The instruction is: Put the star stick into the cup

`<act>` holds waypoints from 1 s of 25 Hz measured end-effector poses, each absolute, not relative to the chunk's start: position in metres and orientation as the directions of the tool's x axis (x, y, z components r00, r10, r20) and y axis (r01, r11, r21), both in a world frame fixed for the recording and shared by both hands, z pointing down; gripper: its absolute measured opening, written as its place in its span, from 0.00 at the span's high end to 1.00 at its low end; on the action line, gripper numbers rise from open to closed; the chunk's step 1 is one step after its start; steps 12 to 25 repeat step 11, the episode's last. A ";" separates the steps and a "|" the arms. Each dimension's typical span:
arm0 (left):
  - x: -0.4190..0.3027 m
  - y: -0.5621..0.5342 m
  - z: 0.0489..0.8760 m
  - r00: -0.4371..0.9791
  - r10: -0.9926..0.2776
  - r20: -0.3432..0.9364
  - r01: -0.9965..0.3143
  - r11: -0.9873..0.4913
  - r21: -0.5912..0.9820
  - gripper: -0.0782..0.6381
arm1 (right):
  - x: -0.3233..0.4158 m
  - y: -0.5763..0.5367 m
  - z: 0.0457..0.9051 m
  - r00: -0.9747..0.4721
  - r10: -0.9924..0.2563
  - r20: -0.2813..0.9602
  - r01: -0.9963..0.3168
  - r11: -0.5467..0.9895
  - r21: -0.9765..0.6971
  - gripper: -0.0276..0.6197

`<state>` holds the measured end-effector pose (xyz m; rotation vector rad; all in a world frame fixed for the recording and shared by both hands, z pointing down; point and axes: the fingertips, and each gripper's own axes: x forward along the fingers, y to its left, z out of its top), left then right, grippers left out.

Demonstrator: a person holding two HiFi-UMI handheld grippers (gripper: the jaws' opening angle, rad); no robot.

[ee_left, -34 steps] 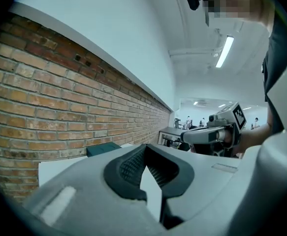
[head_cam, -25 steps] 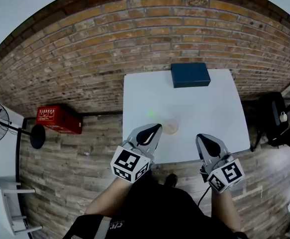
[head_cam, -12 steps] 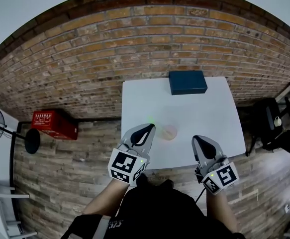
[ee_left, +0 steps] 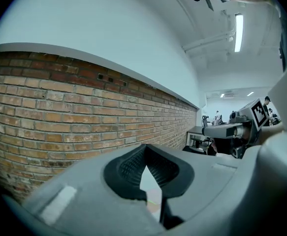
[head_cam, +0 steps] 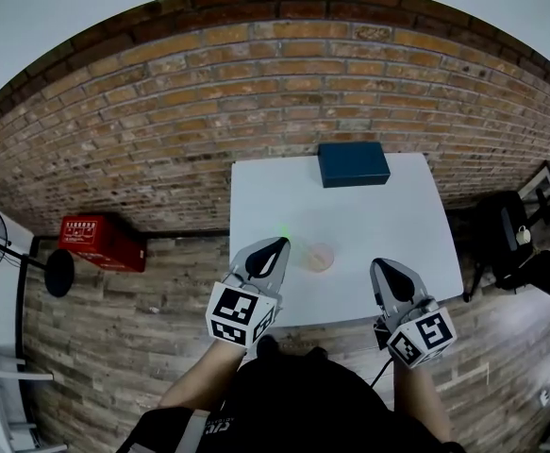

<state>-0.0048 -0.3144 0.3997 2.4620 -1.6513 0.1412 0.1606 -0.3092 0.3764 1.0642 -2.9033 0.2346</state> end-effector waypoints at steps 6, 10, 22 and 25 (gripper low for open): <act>-0.007 -0.322 0.399 0.374 -0.909 0.183 -0.927 -0.366 0.078 0.88 | 0.161 -0.316 0.373 -0.767 -0.636 0.085 -0.642 0.760 -0.101 0.96; -0.005 -0.346 0.382 0.388 -0.907 0.162 -0.921 -0.385 0.049 0.88 | 0.166 -0.337 0.359 -0.753 -0.656 0.058 -0.658 0.752 -0.046 0.96; -0.005 -0.351 0.377 0.388 -0.909 0.154 -0.921 -0.386 0.044 0.88 | 0.168 -0.342 0.355 -0.748 -0.663 0.047 -0.664 0.747 -0.037 0.96; -0.005 -0.351 0.377 0.388 -0.909 0.154 -0.921 -0.386 0.044 0.88 | 0.168 -0.342 0.355 -0.748 -0.663 0.047 -0.664 0.747 -0.037 0.96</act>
